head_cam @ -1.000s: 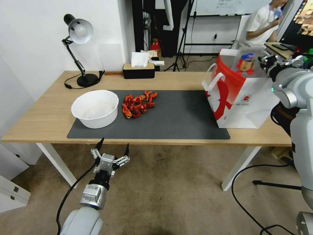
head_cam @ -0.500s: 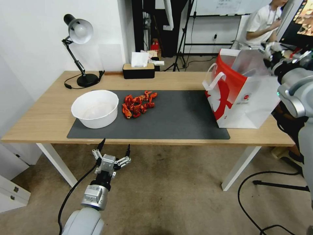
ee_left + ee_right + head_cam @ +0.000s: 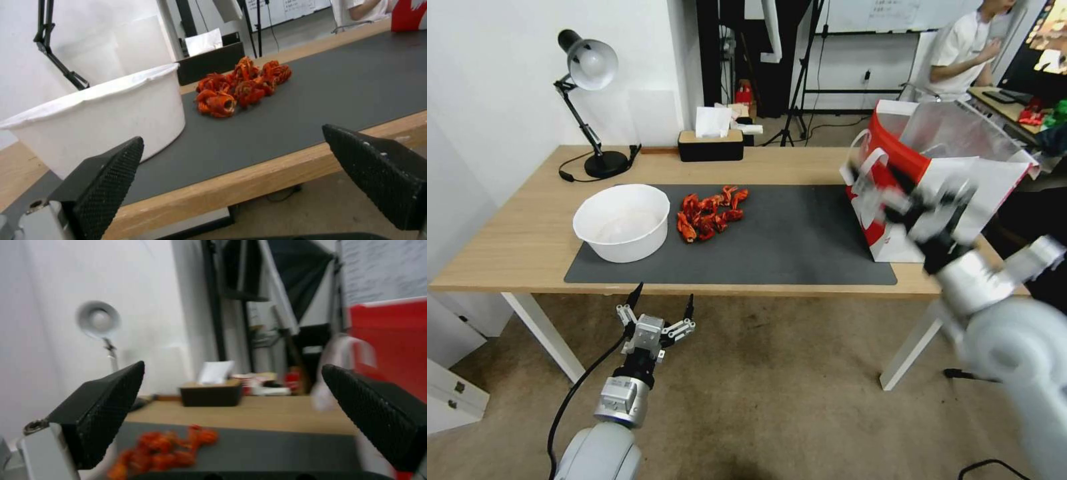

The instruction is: Close the disposable takeout box, then place it into the delivery bag.

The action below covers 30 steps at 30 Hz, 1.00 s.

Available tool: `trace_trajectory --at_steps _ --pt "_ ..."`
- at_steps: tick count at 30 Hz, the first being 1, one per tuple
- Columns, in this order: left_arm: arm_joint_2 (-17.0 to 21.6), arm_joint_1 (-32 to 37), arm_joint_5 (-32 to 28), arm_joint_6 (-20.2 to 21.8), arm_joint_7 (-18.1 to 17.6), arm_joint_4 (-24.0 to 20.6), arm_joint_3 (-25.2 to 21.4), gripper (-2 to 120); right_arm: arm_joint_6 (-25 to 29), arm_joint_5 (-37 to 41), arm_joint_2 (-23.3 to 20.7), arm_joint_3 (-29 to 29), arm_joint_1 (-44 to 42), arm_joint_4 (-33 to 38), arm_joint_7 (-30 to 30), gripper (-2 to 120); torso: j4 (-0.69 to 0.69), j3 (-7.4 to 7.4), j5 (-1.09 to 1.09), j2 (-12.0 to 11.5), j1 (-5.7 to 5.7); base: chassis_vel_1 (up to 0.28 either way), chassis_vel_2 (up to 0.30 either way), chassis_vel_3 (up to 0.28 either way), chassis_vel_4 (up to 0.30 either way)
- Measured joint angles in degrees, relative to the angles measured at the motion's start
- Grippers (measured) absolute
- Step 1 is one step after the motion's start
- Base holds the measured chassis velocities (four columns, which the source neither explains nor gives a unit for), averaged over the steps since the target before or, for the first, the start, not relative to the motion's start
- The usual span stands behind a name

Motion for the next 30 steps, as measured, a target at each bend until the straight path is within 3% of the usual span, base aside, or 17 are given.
trace_trajectory --at_steps 3,4,6,11,17,30 --pt "0.0 -0.3 -0.1 -0.2 0.0 0.5 0.0 100 6.9 -11.5 3.6 -0.4 -7.6 -3.1 3.4 100 -0.02 0.0 0.0 0.0 0.0 0.0 0.0 0.0 0.0" --pt "0.0 -0.3 -0.1 -0.2 0.0 0.5 0.0 100 6.9 -11.5 3.6 -0.4 -7.6 -3.1 3.4 100 -0.02 0.0 0.0 0.0 0.0 0.0 0.0 0.0 0.0" --pt "-0.1 -0.6 -0.1 -0.3 0.0 0.9 0.1 100 12.9 -17.6 6.5 -0.4 -12.2 -7.1 6.5 100 -0.02 0.0 0.03 0.0 0.0 0.0 0.0 0.0 0.0" --pt "-0.5 -0.7 -0.3 -1.2 -0.1 2.2 0.1 100 20.1 -22.5 10.5 -0.5 -16.9 -13.6 10.4 100 -0.02 0.0 0.01 0.0 0.0 0.0 0.0 0.0 0.0" --pt "-1.1 -0.3 -1.7 -2.8 0.0 3.3 0.0 100 21.8 -24.1 12.8 -1.4 -17.0 -18.3 11.1 100 0.0 0.01 0.02 0.0 0.0 0.0 0.0 0.0 0.0" --pt "-1.6 0.3 -2.4 -6.7 0.1 5.3 -1.8 100 21.8 -25.0 14.6 -3.0 -16.2 -18.0 12.0 100 -0.01 0.01 0.01 0.0 0.01 0.0 0.0 0.0 0.0"
